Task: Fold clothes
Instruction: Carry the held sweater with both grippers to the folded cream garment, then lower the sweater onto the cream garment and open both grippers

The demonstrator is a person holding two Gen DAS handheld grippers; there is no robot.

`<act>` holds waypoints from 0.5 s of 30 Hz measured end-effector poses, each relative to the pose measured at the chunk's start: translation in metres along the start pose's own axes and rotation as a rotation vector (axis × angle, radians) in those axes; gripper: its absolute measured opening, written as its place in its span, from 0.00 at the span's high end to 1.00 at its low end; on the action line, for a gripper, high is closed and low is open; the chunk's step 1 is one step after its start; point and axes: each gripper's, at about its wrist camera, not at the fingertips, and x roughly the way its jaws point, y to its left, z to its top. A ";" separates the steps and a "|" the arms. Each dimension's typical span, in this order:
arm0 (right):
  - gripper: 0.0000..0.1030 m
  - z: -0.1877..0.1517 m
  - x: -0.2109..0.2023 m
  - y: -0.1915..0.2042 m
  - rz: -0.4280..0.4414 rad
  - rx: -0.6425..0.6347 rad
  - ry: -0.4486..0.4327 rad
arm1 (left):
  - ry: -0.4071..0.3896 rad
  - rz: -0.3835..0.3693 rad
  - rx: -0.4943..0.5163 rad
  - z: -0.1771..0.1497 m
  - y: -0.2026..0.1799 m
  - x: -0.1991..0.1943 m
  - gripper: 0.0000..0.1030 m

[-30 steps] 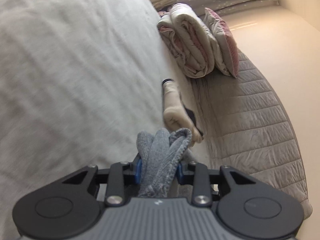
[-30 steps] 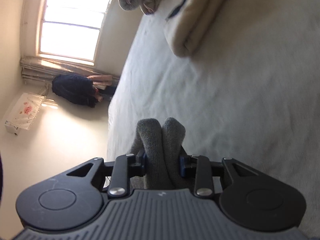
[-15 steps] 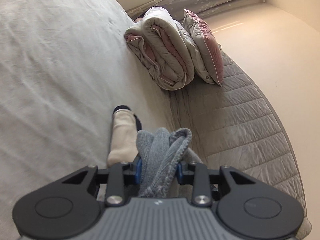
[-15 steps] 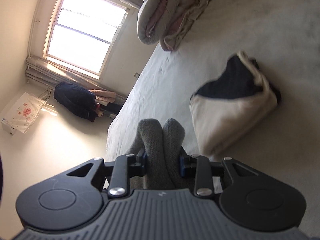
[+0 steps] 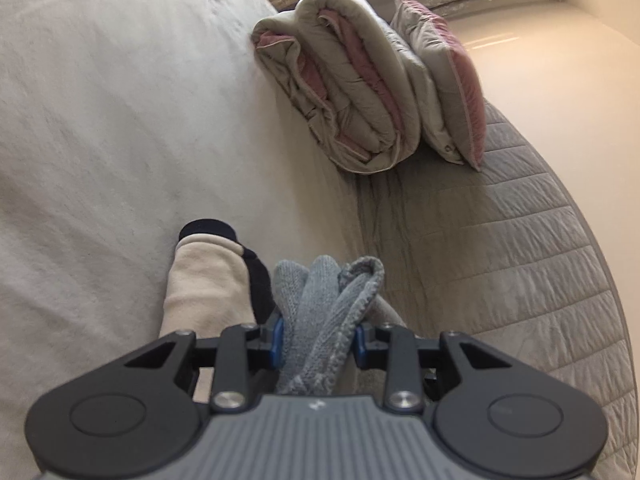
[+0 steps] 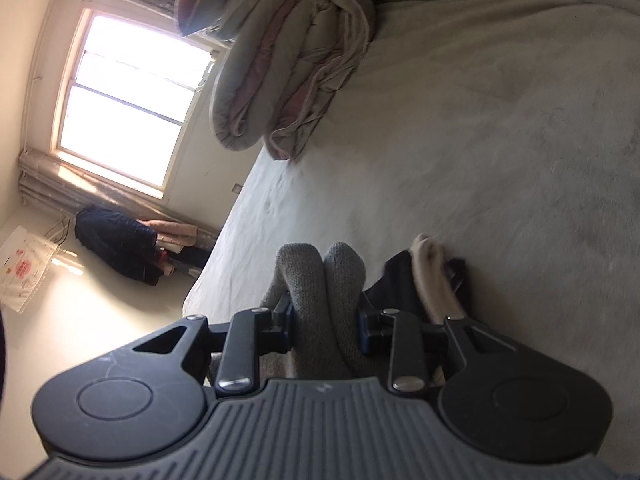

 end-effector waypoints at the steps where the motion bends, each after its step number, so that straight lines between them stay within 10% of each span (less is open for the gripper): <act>1: 0.68 0.001 0.006 -0.010 -0.004 0.005 -0.009 | 0.004 0.008 0.002 0.001 0.007 0.007 0.68; 9: 0.64 -0.017 0.021 -0.048 0.060 -0.052 -0.148 | -0.028 -0.006 0.054 0.002 0.032 0.024 0.60; 15: 0.59 -0.018 -0.007 -0.010 -0.045 -0.298 -0.277 | -0.132 0.048 0.178 0.012 0.005 0.003 0.57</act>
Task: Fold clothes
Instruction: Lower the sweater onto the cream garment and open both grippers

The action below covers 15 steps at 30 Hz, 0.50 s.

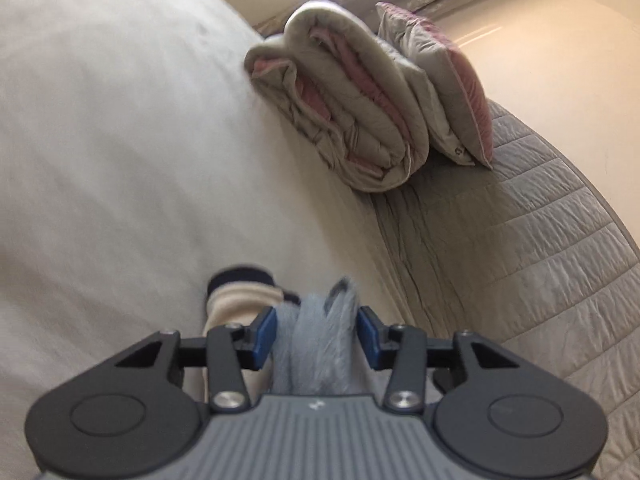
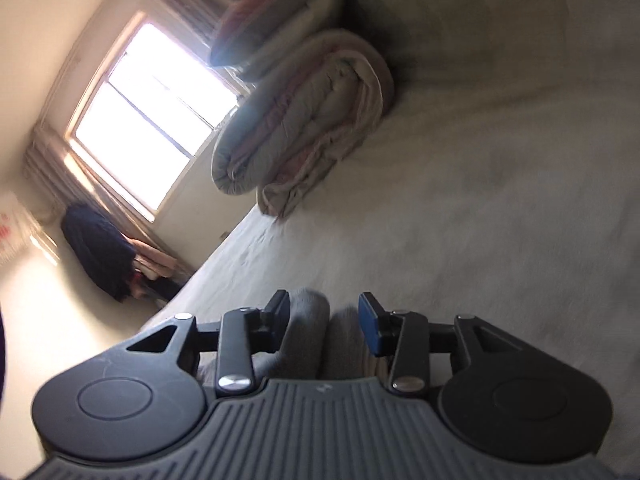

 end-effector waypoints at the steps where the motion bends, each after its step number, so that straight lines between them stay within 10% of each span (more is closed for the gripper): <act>1: 0.59 0.003 -0.007 0.007 -0.003 -0.035 -0.033 | -0.028 0.006 0.026 0.003 -0.005 -0.005 0.57; 9: 0.69 -0.025 -0.033 0.055 -0.019 -0.320 -0.164 | -0.082 -0.022 0.378 -0.008 -0.054 -0.012 0.67; 15: 0.75 -0.064 -0.013 0.043 -0.099 -0.401 -0.145 | -0.049 0.067 0.457 -0.030 -0.035 0.017 0.72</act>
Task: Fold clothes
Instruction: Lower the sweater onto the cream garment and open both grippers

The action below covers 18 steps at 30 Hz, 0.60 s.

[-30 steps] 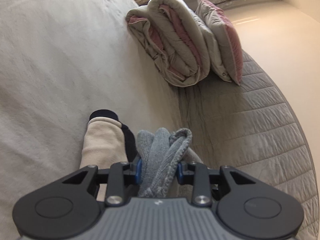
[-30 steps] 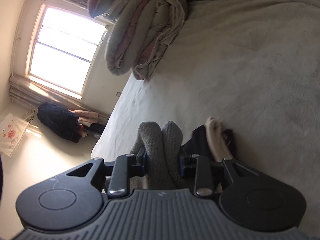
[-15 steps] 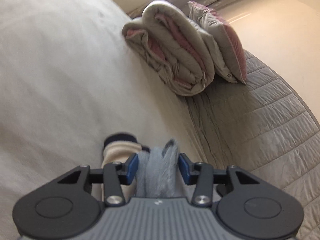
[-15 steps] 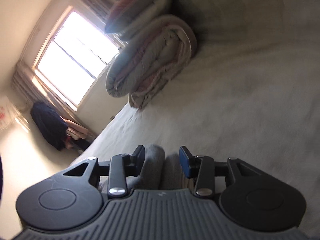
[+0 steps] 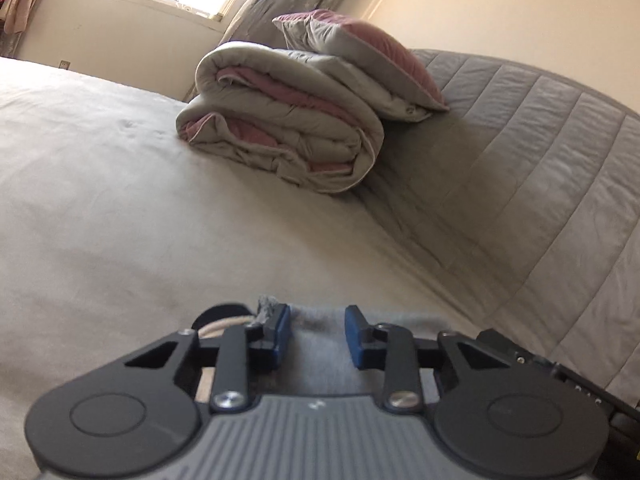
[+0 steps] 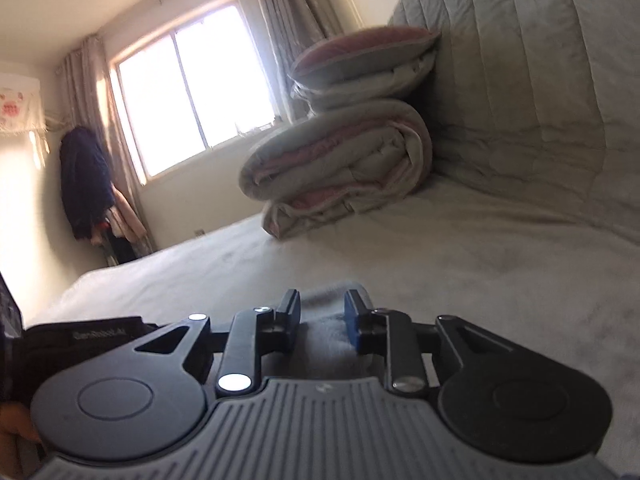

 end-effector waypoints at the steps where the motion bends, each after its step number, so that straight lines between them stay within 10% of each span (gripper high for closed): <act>1: 0.76 -0.007 0.001 -0.004 -0.006 0.004 -0.003 | -0.002 0.000 0.022 -0.004 0.001 0.002 0.73; 18: 0.67 0.002 -0.040 0.006 0.093 -0.035 -0.114 | -0.095 0.044 0.075 0.002 -0.034 -0.050 0.61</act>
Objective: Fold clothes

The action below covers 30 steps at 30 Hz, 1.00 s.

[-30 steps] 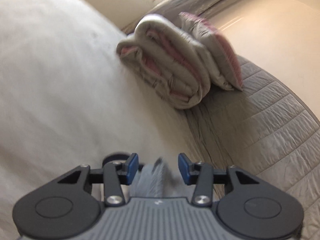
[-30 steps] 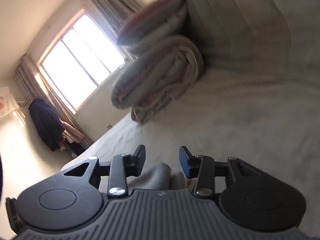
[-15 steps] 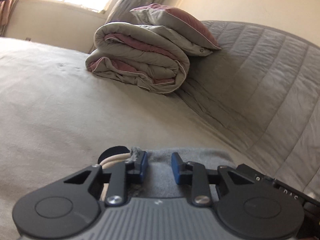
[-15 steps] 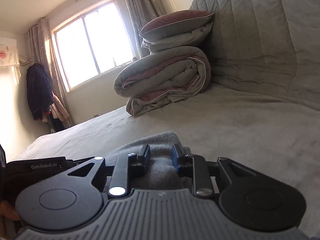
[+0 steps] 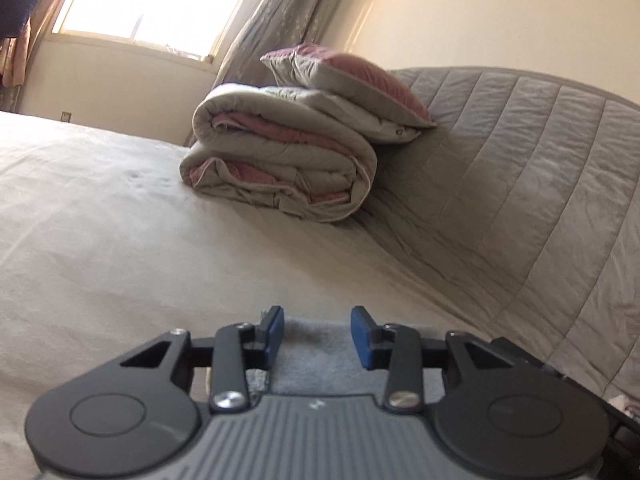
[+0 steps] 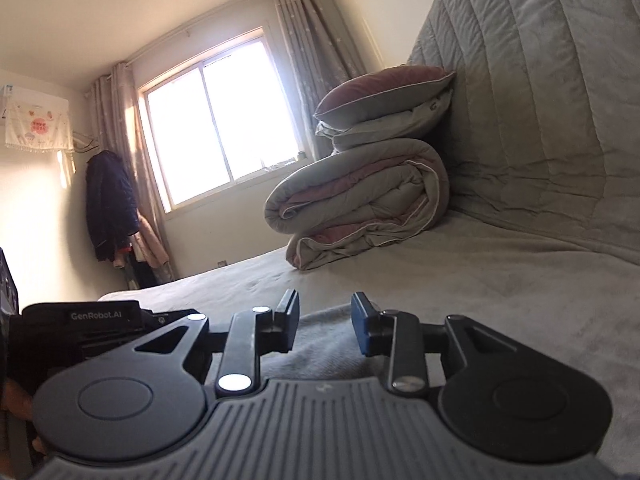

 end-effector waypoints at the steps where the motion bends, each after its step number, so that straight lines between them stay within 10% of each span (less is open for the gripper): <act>1: 0.67 0.001 0.003 0.002 0.000 -0.007 0.033 | 0.010 0.003 -0.007 -0.001 -0.001 -0.003 0.60; 19: 0.54 0.030 -0.045 0.048 -0.186 0.020 0.270 | 0.304 0.224 -0.006 -0.027 -0.036 -0.056 0.46; 30: 0.19 0.033 -0.096 0.092 -0.306 0.084 0.362 | 0.424 0.355 0.085 -0.022 -0.062 -0.108 0.01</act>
